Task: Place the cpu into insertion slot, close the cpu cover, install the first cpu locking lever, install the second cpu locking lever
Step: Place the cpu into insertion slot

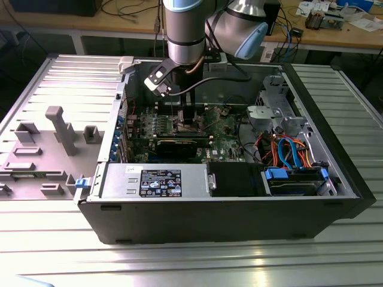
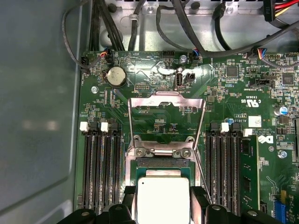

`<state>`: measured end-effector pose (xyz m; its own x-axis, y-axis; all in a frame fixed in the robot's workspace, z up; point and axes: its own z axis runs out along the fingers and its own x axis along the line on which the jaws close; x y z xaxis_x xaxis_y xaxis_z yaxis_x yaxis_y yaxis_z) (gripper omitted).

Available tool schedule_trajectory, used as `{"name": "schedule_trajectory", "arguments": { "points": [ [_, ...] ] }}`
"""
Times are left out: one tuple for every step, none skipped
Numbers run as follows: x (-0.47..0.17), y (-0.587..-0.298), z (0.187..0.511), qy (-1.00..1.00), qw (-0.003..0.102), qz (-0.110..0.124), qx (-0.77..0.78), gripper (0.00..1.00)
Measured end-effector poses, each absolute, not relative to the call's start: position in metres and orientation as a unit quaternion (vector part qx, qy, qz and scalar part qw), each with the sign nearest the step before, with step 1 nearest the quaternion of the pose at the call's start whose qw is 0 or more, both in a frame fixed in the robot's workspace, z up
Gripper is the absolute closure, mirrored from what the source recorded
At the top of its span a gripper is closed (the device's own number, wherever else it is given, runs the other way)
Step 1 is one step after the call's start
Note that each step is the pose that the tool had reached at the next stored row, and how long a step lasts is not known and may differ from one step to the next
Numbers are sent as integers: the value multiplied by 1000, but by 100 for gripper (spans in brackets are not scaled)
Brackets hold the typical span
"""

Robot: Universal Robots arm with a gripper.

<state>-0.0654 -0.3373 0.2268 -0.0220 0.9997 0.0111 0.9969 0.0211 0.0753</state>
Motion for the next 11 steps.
{"name": "schedule_trajectory", "arguments": {
  "points": [
    [-65, -337, 226, 714, 22, 31, 699, 45],
    [-65, -337, 225, 714, 22, 31, 699, 45],
    [-65, -337, 224, 714, 22, 31, 699, 45],
    [-65, -337, 221, 714, 22, 31, 699, 45],
    [-65, -337, 219, 714, 22, 31, 699, 45],
    [-65, -337, 219, 714, 22, 31, 699, 45],
    [-65, -337, 219, 714, 22, 31, 699, 45],
    [-65, -337, 219, 714, 22, 31, 699, 45],
    [-65, -337, 219, 714, 22, 31, 699, 45],
    [-65, -337, 219, 714, 22, 31, 699, 45],
    [-65, -337, 219, 714, 22, 31, 699, 45]
  ]
}}
